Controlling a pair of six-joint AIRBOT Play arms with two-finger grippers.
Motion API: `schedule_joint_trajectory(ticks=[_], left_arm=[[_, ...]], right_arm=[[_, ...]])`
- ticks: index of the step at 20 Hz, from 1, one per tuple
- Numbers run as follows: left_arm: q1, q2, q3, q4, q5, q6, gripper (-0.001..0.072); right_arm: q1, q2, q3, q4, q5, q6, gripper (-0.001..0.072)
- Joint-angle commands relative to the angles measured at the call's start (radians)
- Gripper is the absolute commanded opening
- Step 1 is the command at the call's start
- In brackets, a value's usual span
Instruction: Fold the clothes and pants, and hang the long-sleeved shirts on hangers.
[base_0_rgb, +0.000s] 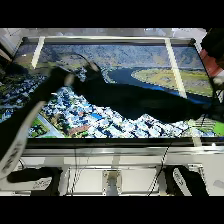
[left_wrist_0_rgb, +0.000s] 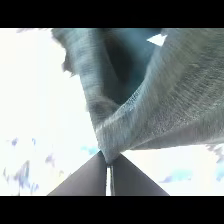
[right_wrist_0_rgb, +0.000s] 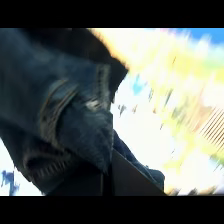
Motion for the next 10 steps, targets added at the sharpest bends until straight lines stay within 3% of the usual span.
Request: schedule_joint_trajectory(ticks=[1, 6, 8, 10], left_arm=[[0.174, 0.204, 0.003, -0.073, -0.066, -0.13, 0.0009], [0.299, 0.42, 0.003, -0.069, -0.176, -0.148, 0.0009], [0.332, 0.464, 0.003, -0.069, -0.315, -0.16, 0.0009], [0.359, 0.475, 0.003, -0.069, -0.525, -0.169, 0.0009]], right_arm=[[0.0, -0.05, 0.228, 0.005, 0.002, -0.038, 0.0], [0.0, -0.187, 0.441, 0.176, -0.006, -0.155, 0.0], [0.0, -0.265, 0.498, 0.191, 0.078, -0.151, 0.0], [0.0, -0.317, 0.518, 0.195, 0.249, -0.148, 0.0001]])
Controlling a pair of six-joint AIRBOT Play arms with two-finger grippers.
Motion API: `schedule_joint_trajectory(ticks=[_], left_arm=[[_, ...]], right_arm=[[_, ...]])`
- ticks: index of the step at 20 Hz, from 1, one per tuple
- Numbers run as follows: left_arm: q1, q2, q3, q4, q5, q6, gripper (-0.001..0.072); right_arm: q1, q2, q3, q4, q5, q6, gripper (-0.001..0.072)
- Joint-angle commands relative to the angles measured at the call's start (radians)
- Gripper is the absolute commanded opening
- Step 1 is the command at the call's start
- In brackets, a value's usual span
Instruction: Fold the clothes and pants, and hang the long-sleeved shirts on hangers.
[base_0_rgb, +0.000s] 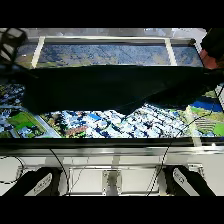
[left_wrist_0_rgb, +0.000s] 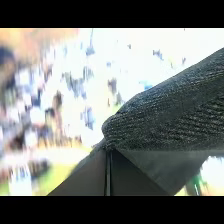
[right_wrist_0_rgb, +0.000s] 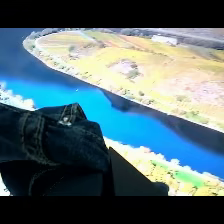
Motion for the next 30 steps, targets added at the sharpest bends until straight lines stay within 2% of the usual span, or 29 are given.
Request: schedule_joint_trajectory(ticks=[1, 3, 5, 7, 9, 15, 18, 22, 24, 27, 30], left_arm=[[0.061, 0.052, 0.0, -0.003, -0.331, -0.022, 0.0009], [0.062, 0.079, -0.002, -0.031, -0.35, -0.023, 0.0009], [0.061, 0.138, -0.002, -0.124, -0.329, -0.023, 0.0009], [0.061, 0.218, -0.002, -0.141, -0.339, -0.031, 0.0009], [0.063, 0.314, -0.002, -0.114, -0.341, -0.036, 0.0009], [0.063, 0.555, -0.002, 0.052, -0.378, -0.188, 0.0009], [0.063, 0.639, -0.002, 0.058, -0.378, -0.211, 0.0008], [0.064, 0.753, -0.002, 0.058, -0.263, -0.222, 0.0008], [0.066, 0.793, -0.002, 0.057, -0.217, -0.256, 0.0007], [0.067, 0.805, -0.001, 0.06, -0.218, -0.286, 0.0007], [0.082, 0.781, -0.002, 0.059, -0.137, -0.334, 0.0007]], right_arm=[[0.0, -0.095, 0.066, 0.035, 0.265, -0.017, 0.0002], [0.0, -0.082, 0.064, 0.01, 0.325, -0.019, 0.0001], [0.0, -0.02, 0.064, 0.009, 0.319, -0.019, 0.0001], [0.0, 0.068, 0.064, 0.002, 0.321, -0.018, 0.0001], [0.0, 0.161, 0.064, -0.007, 0.325, -0.018, 0.0001], [0.0, 0.391, 0.064, -0.008, 0.437, 0.034, 0.0001], [0.0, 0.502, 0.064, -0.017, 0.389, 0.04, 0.0], [0.0, 0.63, 0.064, -0.032, 0.299, 0.04, 0.0], [0.0, 0.653, 0.064, -0.045, 0.323, 0.056, 0.0], [0.0, 0.658, 0.064, -0.043, 0.345, 0.067, 0.0], [0.0, 0.628, 0.064, -0.039, 0.395, 0.094, -0.0003]])
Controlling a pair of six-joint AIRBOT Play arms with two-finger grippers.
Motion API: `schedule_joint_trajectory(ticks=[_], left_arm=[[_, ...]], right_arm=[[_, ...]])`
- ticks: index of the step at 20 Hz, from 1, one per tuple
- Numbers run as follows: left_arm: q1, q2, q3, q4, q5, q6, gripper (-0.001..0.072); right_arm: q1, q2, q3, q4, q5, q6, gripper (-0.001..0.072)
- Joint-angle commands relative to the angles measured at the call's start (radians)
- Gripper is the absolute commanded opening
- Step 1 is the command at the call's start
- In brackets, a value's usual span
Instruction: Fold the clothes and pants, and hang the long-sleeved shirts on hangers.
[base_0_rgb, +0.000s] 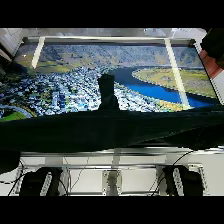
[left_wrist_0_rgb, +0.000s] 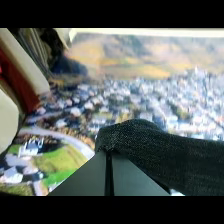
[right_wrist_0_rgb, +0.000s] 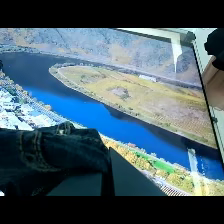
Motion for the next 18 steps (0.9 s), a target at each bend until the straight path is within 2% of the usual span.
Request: schedule_joint_trajectory(ticks=[1, 3, 5, 7, 9, 11, 14, 16, 17, 18], left_arm=[[0.011, -0.036, -0.001, -0.024, 0.075, -0.048, 0.0006], [0.007, -0.159, -0.003, -0.105, 0.023, -0.028, 0.0007], [0.007, -0.348, -0.003, -0.22, -0.018, 0.055, 0.0006], [0.007, -0.566, -0.003, -0.305, 0.053, 0.138, 0.0006], [0.007, -0.772, -0.002, -0.318, 0.336, 0.143, 0.0007], [0.007, -0.942, 0.005, -0.359, 0.707, 0.124, 0.0006], [-0.005, -1.164, 0.052, -0.476, 1.199, 0.115, 0.0007], [-0.037, -1.274, 0.076, -0.529, 1.461, 0.115, 0.0008], [-0.06, -1.32, 0.082, -0.522, 1.558, 0.124, 0.0009], [-0.075, -1.356, 0.088, -0.505, 1.597, 0.131, 0.0031]], right_arm=[[0.0, -0.043, 0.0, 0.0, 0.067, 0.024, -0.0003], [0.0, -0.161, 0.0, -0.001, 0.101, 0.023, -0.0004], [0.0, -0.348, 0.0, -0.001, 0.155, 0.008, -0.0003], [0.002, -0.559, 0.0, -0.003, 0.16, -0.024, -0.0003], [0.002, -0.778, 0.0, 0.0, -0.027, -0.024, -0.0002], [0.002, -0.952, 0.0, 0.0, -0.292, -0.023, -0.0002], [0.003, -1.108, 0.0, 0.001, -0.673, 0.005, -0.0002], [0.003, -1.152, 0.001, 0.008, -0.868, 0.021, -0.0001], [0.002, -1.168, 0.011, 0.008, -0.927, 0.023, 0.0001], [0.002, -1.182, 0.034, 0.006, -0.941, 0.022, 0.0021]])
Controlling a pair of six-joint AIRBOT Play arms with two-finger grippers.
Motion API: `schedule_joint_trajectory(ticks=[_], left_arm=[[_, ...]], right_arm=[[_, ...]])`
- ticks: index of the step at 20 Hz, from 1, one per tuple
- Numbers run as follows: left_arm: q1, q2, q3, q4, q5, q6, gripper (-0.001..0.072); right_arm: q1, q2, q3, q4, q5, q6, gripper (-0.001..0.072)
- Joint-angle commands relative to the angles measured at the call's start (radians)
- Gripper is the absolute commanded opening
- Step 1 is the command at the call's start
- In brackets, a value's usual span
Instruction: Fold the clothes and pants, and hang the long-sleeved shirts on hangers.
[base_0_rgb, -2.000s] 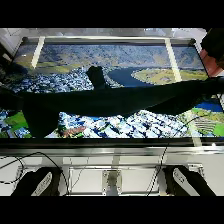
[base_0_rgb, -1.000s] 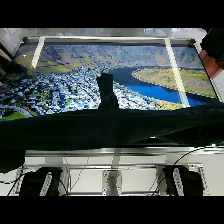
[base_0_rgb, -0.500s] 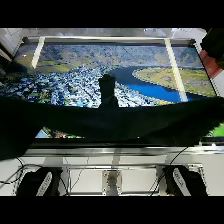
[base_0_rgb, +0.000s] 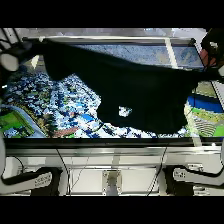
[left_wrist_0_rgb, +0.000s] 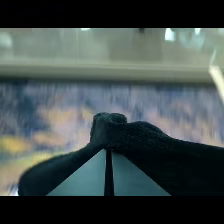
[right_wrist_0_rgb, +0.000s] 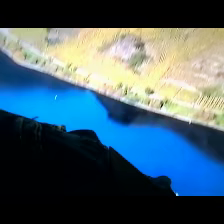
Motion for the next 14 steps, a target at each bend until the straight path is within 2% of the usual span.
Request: schedule_joint_trajectory(ticks=[1, 2, 3, 5, 6, 7, 8, 11, 12, 13, 14], left_arm=[[-0.054, -0.177, 0.031, -0.023, 0.369, 0.012, 0.0239], [-0.069, -0.195, 0.034, -0.01, 0.35, 0.013, 0.0536], [-0.084, -0.205, 0.035, 0.002, 0.324, 0.019, 0.0696], [-0.107, -0.196, 0.035, 0.079, 0.225, 0.073, 0.0692], [-0.123, -0.18, 0.035, 0.13, 0.149, 0.118, 0.0662], [-0.142, -0.163, 0.035, 0.165, 0.061, 0.181, 0.059], [-0.172, -0.143, 0.035, 0.178, -0.051, 0.296, 0.0539], [-0.306, -0.114, 0.035, 0.15, -0.525, 0.786, 0.0526], [-0.356, -0.116, 0.035, 0.144, -0.671, 0.869, 0.0526], [-0.409, -0.123, 0.034, 0.15, -0.786, 0.903, 0.0526], [-0.448, -0.127, 0.026, 0.151, -0.825, 0.904, 0.0527]], right_arm=[[-0.003, -0.093, 0.055, -0.003, -0.238, 0.014, 0.0215], [-0.003, -0.098, 0.092, -0.004, -0.202, 0.014, 0.0474], [-0.003, -0.099, 0.129, -0.009, -0.156, 0.013, 0.0551], [-0.003, -0.099, 0.215, -0.024, -0.001, 0.006, 0.0551], [-0.003, -0.098, 0.252, -0.032, 0.075, 0.006, 0.0551], [-0.003, -0.095, 0.283, -0.032, 0.15, 0.003, 0.055], [-0.003, -0.09, 0.301, -0.031, 0.213, 0.002, 0.055], [-0.002, -0.078, 0.306, -0.003, 0.397, -0.018, 0.0546], [-0.002, -0.078, 0.306, -0.001, 0.466, -0.026, 0.0546], [-0.002, -0.076, 0.296, 0.002, 0.527, -0.044, 0.0545], [-0.002, -0.071, 0.28, 0.003, 0.567, -0.062, 0.0544]])
